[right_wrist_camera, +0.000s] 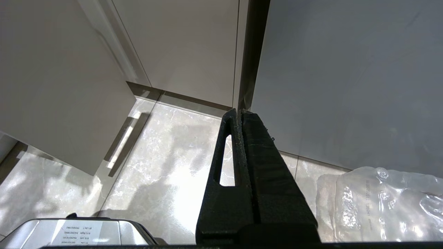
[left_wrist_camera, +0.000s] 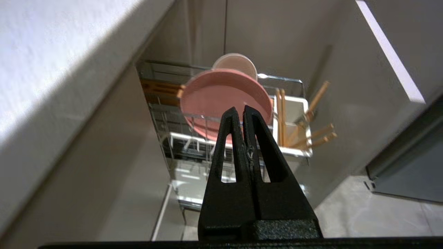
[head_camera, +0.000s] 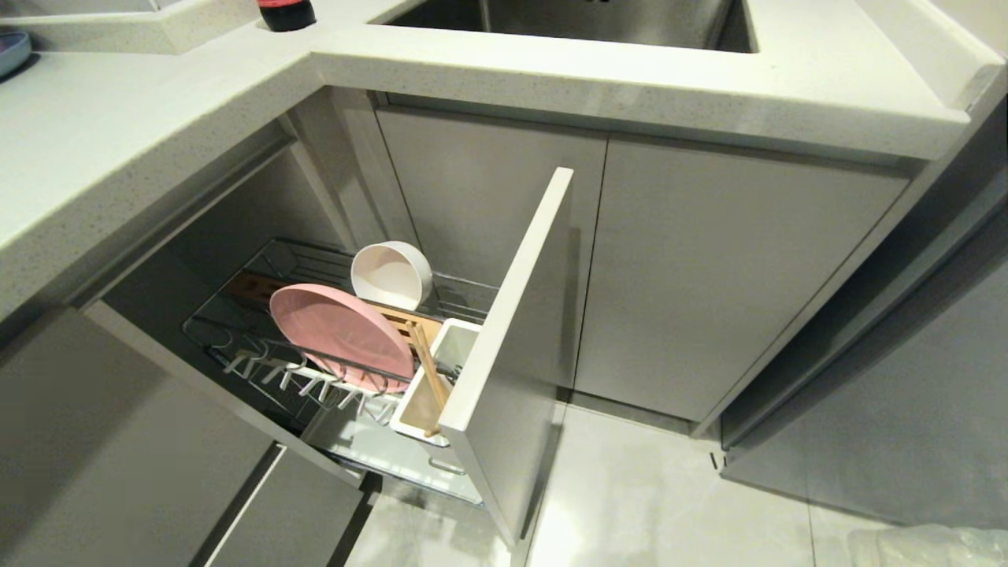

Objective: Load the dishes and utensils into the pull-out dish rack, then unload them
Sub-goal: Take the plate out of the cupboard

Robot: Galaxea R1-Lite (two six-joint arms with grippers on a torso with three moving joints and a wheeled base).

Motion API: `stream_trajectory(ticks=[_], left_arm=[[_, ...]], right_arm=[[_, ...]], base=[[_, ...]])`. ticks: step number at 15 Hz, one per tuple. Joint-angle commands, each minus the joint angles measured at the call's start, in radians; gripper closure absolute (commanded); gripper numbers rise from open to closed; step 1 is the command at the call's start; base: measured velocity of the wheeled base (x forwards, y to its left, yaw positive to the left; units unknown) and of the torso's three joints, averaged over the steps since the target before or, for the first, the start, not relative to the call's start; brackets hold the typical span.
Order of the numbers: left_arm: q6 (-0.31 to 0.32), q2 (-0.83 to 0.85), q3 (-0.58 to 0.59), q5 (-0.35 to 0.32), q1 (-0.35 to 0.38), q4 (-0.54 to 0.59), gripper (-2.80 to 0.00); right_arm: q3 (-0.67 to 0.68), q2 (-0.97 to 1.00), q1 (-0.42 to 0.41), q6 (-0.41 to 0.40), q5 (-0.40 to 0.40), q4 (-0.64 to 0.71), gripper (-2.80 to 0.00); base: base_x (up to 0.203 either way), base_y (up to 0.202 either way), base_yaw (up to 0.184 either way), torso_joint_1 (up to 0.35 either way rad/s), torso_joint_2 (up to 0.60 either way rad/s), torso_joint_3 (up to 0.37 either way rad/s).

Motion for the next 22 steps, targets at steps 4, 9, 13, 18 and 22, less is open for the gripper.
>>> stream_trajectory(ticks=[4, 9, 13, 18, 22], left_arm=[[-0.004, -0.212, 0.238, 0.000, -0.017, -0.001, 0.00], [0.032, -0.224, 0.462, 0.036, -0.017, -0.132, 0.00], [0.011, -0.224, 0.505, 0.130, -0.017, -0.101, 0.00], [0.049, -0.224, 0.505, 0.127, -0.017, -0.102, 0.00], [0.037, -0.224, 0.505, 0.128, -0.017, -0.103, 0.00]], right_arm=[[0.000, -0.001, 0.000, 0.000, 0.000, 0.000, 0.00], [0.000, -0.001, 0.000, 0.000, 0.000, 0.000, 0.00], [0.000, -0.001, 0.000, 0.000, 0.000, 0.000, 0.00], [0.000, -0.001, 0.000, 0.000, 0.000, 0.000, 0.00], [0.000, -0.001, 0.000, 0.000, 0.000, 0.000, 0.00]], base=[[0.000, 0.000, 0.000, 0.000, 0.00, 0.000], [0.000, 0.000, 0.000, 0.000, 0.00, 0.000], [0.000, 0.000, 0.000, 0.000, 0.00, 0.000], [0.000, 0.000, 0.000, 0.000, 0.00, 0.000], [0.000, 0.000, 0.000, 0.000, 0.00, 0.000]])
